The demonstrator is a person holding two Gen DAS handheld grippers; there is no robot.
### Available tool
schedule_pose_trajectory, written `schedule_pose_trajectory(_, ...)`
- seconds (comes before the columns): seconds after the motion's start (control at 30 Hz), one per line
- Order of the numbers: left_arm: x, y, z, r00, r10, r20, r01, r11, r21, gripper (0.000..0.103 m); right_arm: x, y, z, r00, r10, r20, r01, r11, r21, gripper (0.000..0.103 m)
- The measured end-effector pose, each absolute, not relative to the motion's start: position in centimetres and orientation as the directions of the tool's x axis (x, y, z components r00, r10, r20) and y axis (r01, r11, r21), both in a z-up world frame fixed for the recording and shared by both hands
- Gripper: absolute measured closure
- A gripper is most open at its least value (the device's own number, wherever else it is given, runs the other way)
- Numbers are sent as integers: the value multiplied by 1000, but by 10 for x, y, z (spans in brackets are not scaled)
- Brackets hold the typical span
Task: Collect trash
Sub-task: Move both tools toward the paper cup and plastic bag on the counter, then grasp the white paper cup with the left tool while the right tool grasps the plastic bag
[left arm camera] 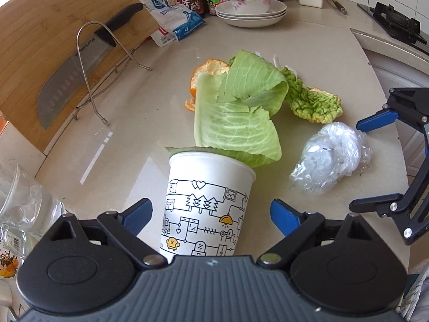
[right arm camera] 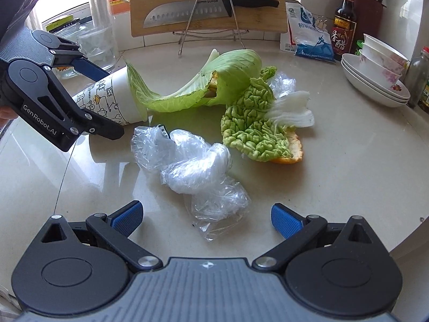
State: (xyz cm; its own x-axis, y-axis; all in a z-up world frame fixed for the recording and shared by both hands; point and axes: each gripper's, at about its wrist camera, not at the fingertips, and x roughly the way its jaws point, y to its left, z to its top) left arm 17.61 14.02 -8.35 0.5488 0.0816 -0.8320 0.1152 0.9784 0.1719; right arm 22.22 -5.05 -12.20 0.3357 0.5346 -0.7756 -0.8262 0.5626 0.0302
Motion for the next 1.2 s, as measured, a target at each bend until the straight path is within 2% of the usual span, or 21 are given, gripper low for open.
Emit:
schedule_pose_trajectory(0.43, 176, 145, -83, 523, 34, -851, 109, 988, 107, 32, 225, -32, -123, 288, 574, -767, -865, 500, 49, 0)
schedule_pose_trajectory(0.6, 173, 148, -80, 515, 12, -857, 98, 993, 72, 33, 216, -29, -121, 232, 592, -772, -894, 443, 71, 0)
schedule_pose_trajectory(0.77, 177, 154, -83, 521, 12, -854, 84, 994, 64, 34, 225, -23, -120, 268, 591, -761, -889, 456, 41, 0)
schedule_pose_trajectory(0.8, 177, 155, -84, 516, -1, -857, 84, 995, 49, 41, 228, -22, -119, 271, 593, -758, -888, 459, 41, 1)
schedule_pose_trajectory(0.87, 175, 157, -84, 513, -15, -858, 81, 996, 31, 42, 230, -20, -116, 273, 594, -757, -888, 457, 38, 6)
schedule_pose_trajectory(0.93, 172, 159, -83, 517, -22, -856, 74, 997, 19, 42, 231, -17, -115, 272, 591, -760, -892, 452, 32, 17)
schedule_pose_trajectory(0.97, 170, 160, -82, 518, -23, -855, 72, 997, 17, 42, 231, -16, -115, 277, 586, -761, -893, 450, 22, 19)
schedule_pose_trajectory(1.1, 163, 160, -75, 523, -20, -852, 55, 998, 10, 42, 228, -14, -113, 276, 577, -769, -898, 441, 9, 43)
schedule_pose_trajectory(1.2, 157, 155, -68, 527, -10, -850, 47, 999, 17, 42, 224, -16, -110, 260, 585, -768, -909, 416, 9, 43)
